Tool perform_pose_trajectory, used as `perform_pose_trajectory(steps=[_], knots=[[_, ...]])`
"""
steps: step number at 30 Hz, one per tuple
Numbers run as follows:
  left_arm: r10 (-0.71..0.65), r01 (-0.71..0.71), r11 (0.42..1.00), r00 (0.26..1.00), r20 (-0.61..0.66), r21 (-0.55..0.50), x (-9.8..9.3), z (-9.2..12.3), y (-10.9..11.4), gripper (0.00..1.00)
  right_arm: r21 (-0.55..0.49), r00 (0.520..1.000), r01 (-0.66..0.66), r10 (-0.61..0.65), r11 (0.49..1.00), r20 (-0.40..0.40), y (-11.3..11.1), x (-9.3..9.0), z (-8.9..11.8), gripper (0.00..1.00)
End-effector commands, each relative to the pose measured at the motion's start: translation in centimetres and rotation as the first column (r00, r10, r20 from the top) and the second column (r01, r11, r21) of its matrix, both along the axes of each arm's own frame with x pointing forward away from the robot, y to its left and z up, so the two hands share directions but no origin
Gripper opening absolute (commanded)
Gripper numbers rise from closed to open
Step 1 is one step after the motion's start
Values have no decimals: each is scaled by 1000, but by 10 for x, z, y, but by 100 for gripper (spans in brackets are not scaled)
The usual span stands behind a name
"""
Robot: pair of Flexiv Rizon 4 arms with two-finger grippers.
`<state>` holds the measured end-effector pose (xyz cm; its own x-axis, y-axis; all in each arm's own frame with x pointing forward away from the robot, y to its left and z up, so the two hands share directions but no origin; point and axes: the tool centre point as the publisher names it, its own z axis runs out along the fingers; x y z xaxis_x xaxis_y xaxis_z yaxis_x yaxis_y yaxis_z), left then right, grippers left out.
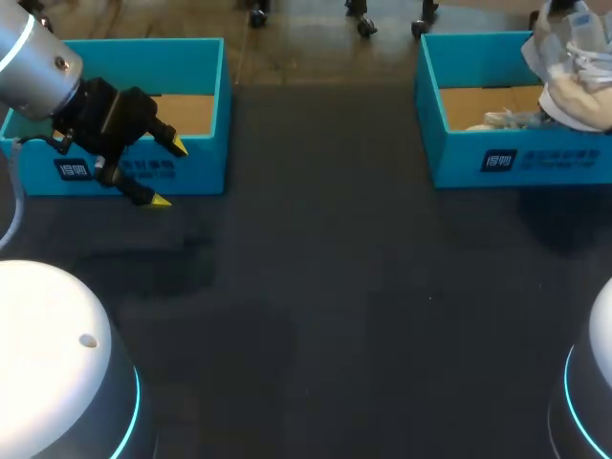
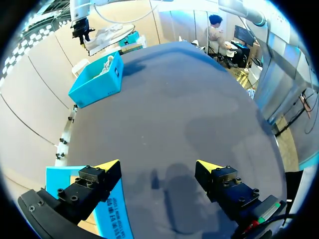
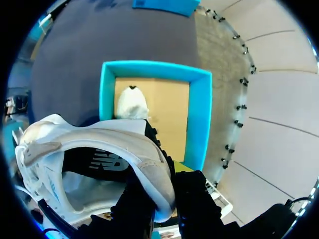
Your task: Take the shoe out of the shoebox, open the shoe tongue, remove and reinsert the insole, then place the shoe into the shoebox
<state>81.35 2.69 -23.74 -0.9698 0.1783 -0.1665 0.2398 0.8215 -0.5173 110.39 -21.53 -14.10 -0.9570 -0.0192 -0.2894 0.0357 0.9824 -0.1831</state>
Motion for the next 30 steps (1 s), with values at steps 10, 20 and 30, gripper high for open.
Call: perform_pose_trajectory(steps=[10, 20, 30], knots=[[-1, 1, 1000, 1000, -1, 4, 0, 0, 0, 100, 6, 993, 113, -113, 994, 12, -61, 63, -16, 0], [-1, 1, 1000, 1000, -1, 4, 0, 0, 0, 100, 0, 977, 213, -213, 977, 19, -86, 84, -14, 0], [-1, 1, 1000, 1000, -1, 4, 0, 0, 0, 100, 53, 803, 588, -591, 807, 77, -92, 67, -17, 0]])
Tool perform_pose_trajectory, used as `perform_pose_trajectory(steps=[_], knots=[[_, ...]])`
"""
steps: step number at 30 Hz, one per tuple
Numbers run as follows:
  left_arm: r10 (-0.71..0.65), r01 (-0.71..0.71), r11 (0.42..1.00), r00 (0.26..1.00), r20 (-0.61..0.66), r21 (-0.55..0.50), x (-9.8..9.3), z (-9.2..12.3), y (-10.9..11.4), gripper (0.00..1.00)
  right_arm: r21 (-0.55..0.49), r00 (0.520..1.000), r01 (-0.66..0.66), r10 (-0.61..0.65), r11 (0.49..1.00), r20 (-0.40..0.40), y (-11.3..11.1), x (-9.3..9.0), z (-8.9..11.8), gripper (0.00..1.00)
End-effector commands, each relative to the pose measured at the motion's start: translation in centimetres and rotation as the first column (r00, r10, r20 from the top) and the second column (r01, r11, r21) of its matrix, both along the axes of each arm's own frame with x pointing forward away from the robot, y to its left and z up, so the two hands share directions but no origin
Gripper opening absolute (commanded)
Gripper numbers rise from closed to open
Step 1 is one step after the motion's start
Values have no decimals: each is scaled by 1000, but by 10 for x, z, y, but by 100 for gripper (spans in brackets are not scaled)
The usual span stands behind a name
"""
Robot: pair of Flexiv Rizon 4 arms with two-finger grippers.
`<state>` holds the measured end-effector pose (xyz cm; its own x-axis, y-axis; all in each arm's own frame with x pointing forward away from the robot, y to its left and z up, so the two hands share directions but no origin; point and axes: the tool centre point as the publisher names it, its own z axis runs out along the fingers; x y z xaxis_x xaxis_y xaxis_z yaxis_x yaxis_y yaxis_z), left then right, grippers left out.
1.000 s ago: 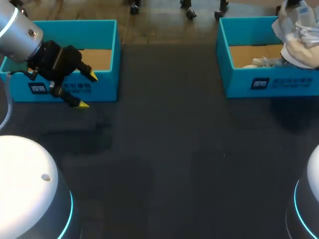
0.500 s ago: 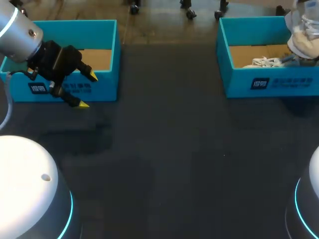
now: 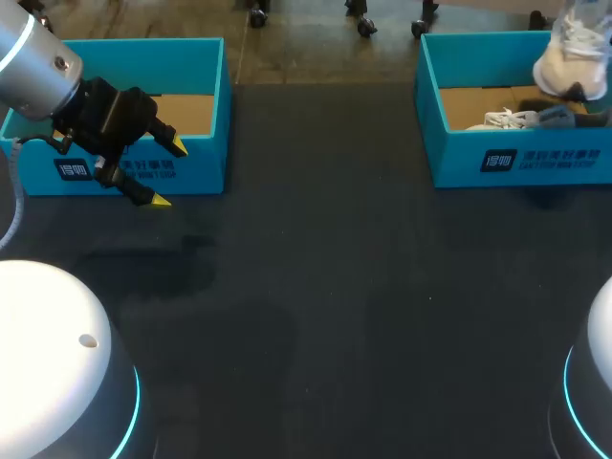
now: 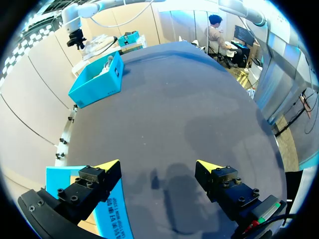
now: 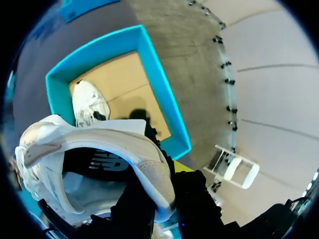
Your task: Take the shoe out of the shoebox, open the shoe tongue, remove and reinsert the insole, then place the shoe into the shoebox
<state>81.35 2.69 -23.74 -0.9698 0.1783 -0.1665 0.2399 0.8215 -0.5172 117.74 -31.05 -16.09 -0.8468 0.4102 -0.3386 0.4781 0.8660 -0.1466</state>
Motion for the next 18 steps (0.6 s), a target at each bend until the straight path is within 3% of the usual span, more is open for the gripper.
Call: perform_pose_trajectory(steps=[1, 7, 14, 18], knots=[[-1, 1, 1000, 1000, -1, 4, 0, 0, 0, 100, 11, 978, 204, -204, 979, 48, 2, -8, 3, 0], [-1, 1, 1000, 1000, -1, 4, 0, 0, 0, 100, 62, 908, 400, -405, 914, 108, -3, -15, 1, 0], [-1, 1, 1000, 1000, -1, 4, 0, 0, 0, 100, 135, 792, 577, -592, 805, 148, -10, -27, -1, 0], [-1, 1, 1000, 1000, -1, 4, 0, 0, 0, 100, 98, 695, 695, -700, 713, 166, -16, -36, 0, 0]])
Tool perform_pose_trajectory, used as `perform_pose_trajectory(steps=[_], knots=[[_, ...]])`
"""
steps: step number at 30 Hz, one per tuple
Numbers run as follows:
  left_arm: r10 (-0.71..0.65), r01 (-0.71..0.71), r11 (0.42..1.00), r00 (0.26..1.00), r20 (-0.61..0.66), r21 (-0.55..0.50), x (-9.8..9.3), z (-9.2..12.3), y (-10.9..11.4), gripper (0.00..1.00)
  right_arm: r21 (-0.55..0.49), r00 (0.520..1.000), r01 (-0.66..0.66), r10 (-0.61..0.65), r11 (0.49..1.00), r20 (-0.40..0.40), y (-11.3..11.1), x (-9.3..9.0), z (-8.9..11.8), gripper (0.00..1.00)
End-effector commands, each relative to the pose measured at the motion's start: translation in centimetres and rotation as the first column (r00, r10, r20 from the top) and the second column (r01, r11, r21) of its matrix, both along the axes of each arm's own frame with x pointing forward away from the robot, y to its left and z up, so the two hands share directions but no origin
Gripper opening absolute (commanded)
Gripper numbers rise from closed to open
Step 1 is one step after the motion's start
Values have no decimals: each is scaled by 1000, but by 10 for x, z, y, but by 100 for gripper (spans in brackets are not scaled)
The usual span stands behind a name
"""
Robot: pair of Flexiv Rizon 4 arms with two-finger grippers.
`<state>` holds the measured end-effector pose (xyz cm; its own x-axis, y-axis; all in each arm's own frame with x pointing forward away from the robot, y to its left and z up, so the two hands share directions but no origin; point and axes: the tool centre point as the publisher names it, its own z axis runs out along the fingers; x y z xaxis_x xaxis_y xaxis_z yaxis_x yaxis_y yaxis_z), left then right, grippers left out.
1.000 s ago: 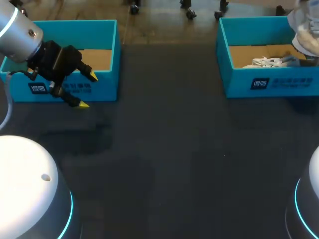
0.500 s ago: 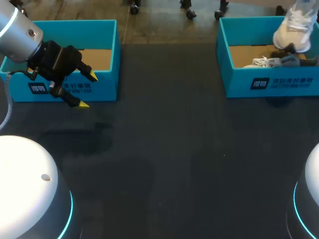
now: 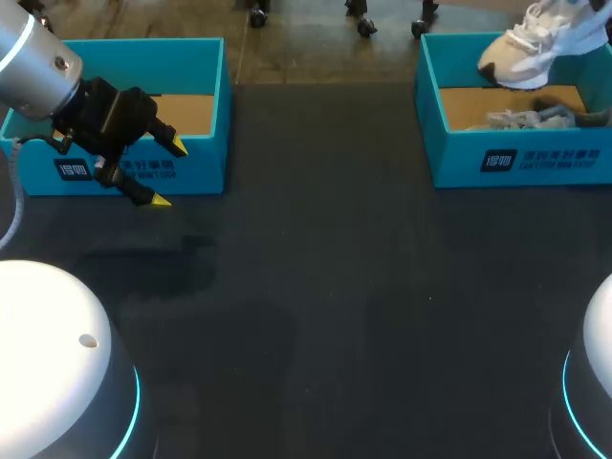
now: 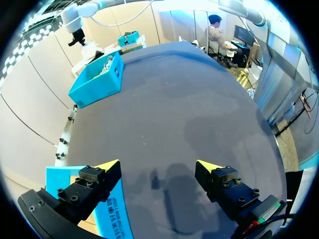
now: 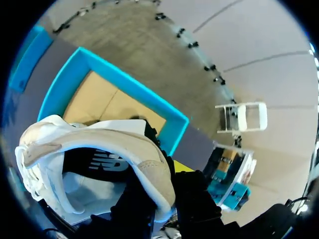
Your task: Take the shoe out of the shoebox, open the shoe tongue, remove and reinsert the insole, then place the shoe into the shoebox
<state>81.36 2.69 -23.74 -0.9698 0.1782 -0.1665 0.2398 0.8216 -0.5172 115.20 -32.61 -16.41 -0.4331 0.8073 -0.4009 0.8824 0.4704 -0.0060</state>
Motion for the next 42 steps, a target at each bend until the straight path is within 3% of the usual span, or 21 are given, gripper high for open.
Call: perform_pose_trajectory(steps=[1, 6, 11, 39, 42], knots=[[-1, 1, 1000, 1000, -1, 4, 0, 0, 0, 100, 0, 960, 275, -274, 962, 53, -2, -15, 3, 0], [-1, 1, 1000, 1000, -1, 4, 0, 0, 0, 100, 12, 895, 442, -442, 897, 53, -3, -26, 5, 0], [-1, 1, 1000, 1000, -1, 4, 0, 0, 0, 100, 63, 862, 494, -498, 867, 95, -5, -31, 7, 0], [-1, 1, 1000, 1000, -1, 4, 0, 0, 0, 100, 76, 868, 481, -486, 874, 100, -4, -31, 6, 0], [-1, 1, 1000, 1000, -1, 4, 0, 0, 0, 100, 83, 850, 509, -515, 857, 108, -5, -33, 0, 0]])
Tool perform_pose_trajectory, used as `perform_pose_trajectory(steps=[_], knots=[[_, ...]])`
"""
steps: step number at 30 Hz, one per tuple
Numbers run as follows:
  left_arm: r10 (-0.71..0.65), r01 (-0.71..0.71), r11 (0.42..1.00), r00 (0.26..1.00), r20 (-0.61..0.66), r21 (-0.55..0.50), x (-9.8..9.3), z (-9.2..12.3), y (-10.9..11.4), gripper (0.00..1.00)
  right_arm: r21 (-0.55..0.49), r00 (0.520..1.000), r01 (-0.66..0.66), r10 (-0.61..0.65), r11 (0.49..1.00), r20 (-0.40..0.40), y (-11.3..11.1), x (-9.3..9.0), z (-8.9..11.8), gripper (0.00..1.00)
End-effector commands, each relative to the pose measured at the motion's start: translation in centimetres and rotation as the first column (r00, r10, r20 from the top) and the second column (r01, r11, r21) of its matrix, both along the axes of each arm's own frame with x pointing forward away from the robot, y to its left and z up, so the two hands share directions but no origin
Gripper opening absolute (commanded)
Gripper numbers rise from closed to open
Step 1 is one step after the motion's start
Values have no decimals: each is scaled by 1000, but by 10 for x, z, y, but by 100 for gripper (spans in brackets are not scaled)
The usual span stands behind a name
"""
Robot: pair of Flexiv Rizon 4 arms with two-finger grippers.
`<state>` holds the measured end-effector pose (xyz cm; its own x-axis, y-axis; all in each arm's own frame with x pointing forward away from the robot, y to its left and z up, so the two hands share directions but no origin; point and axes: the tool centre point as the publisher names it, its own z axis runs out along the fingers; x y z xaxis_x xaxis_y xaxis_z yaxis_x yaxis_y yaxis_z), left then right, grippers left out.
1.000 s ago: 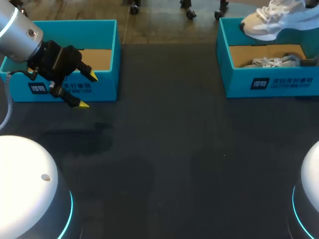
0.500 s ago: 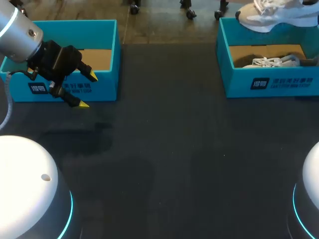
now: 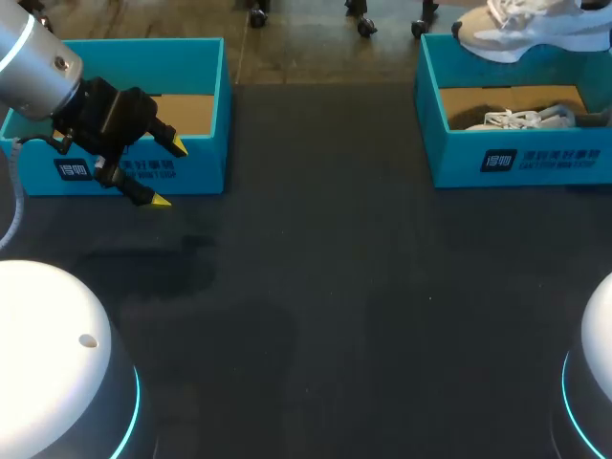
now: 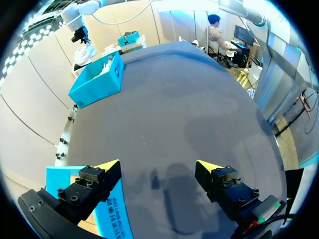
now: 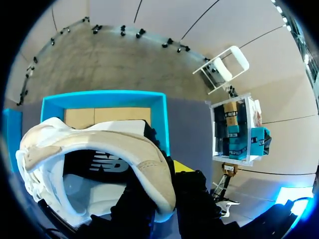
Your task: Take the shoe out of the shoebox, open the shoe tongue, remove and reinsert the insole, then place the shoe into the shoebox
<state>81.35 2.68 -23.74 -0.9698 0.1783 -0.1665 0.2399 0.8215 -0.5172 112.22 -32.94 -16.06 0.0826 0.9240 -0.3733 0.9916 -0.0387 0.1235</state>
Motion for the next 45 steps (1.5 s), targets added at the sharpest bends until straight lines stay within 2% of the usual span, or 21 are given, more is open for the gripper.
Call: perform_pose_trajectory(steps=[1, 7, 16, 18, 20, 22, 34, 45], knots=[[-1, 1, 1000, 1000, -1, 4, 0, 0, 0, 100, -7, 1000, 20, -20, 1000, 12, -2, -4, -4, 0], [-1, 1, 1000, 1000, -1, 4, 0, 0, 0, 100, -14, 999, 22, -21, 1000, 26, -1, -5, -19, 0], [-1, 1, 1000, 1000, -1, 4, 0, 0, 0, 100, 15, 1000, -2, 2, 1000, 23, 7, 4, -56, 0], [-1, 1, 1000, 1000, -1, 4, 0, 0, 0, 100, 3, 1000, -7, 7, 1000, 1, 6, 5, -65, 0], [-1, 1, 1000, 1000, -1, 4, 0, 0, 0, 100, 42, 1000, 1, -2, 999, 26, 6, 9, -72, 0], [-1, 1, 1000, 1000, -1, 4, 0, 0, 0, 100, 27, 1000, -7, 7, 1000, 14, 7, 11, -77, 0], [-1, 1, 1000, 1000, -1, 4, 0, 0, 0, 100, 34, 1000, -8, 7, 999, 16, -1, 26, -116, 0], [-1, 1, 1000, 1000, -1, 4, 0, 0, 0, 100, 31, 998, 56, -56, 998, 16, -13, 42, -145, 0]])
